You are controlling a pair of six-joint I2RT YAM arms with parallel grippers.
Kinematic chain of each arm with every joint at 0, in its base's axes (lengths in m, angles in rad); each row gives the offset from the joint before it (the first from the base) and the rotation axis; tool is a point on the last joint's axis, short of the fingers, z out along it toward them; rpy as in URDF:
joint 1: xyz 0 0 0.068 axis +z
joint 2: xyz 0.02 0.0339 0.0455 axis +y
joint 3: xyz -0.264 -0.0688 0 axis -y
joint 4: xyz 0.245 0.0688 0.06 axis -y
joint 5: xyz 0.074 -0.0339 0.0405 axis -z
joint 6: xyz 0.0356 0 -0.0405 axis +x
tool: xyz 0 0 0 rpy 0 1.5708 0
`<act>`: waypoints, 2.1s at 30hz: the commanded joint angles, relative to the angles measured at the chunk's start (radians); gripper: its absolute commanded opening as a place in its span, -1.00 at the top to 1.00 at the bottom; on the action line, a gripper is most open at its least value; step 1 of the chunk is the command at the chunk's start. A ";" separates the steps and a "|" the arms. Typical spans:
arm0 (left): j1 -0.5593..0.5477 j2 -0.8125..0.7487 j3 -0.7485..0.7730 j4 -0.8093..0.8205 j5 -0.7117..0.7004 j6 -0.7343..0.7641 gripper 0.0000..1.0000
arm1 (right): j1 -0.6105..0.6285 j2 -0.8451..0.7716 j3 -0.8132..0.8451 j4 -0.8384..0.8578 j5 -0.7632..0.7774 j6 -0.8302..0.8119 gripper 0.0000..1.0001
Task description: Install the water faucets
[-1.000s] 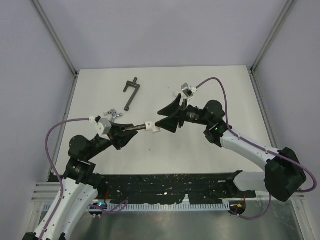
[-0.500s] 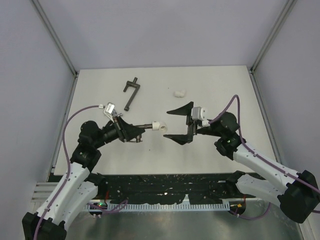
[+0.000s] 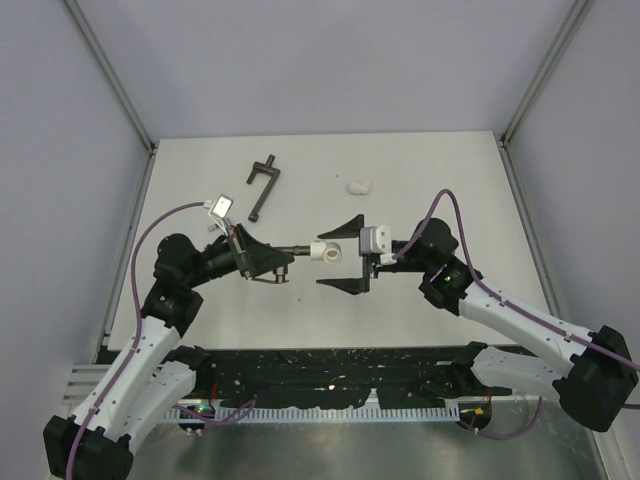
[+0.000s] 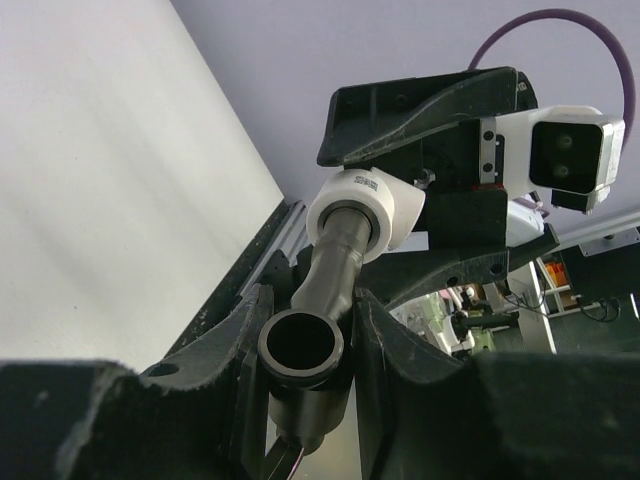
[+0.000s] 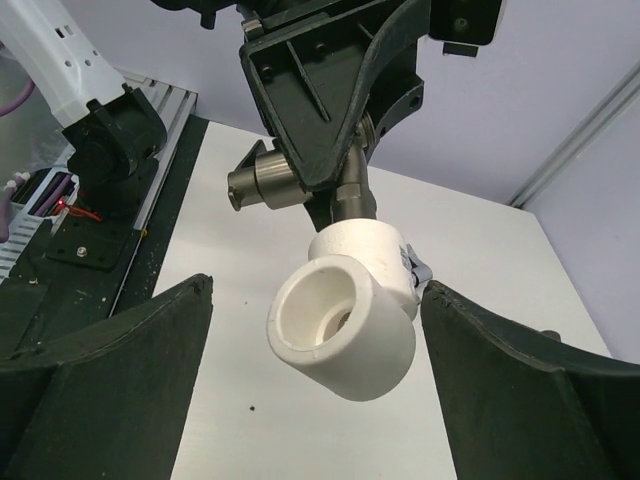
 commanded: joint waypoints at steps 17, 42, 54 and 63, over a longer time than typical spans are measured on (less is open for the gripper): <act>0.003 0.013 0.133 -0.047 0.121 0.219 1.00 | 0.016 0.082 0.072 0.139 -0.010 0.288 0.75; 0.003 -0.375 -0.162 0.114 0.029 0.944 1.00 | -0.055 0.332 0.122 0.472 0.009 1.182 -0.21; 0.003 -0.292 -0.127 0.012 -0.227 0.257 1.00 | -0.083 0.042 -0.011 0.251 0.084 0.322 -0.60; 0.003 -0.134 -0.095 0.138 -0.126 -0.071 1.00 | 0.060 -0.036 -0.023 0.055 0.159 -0.108 -0.58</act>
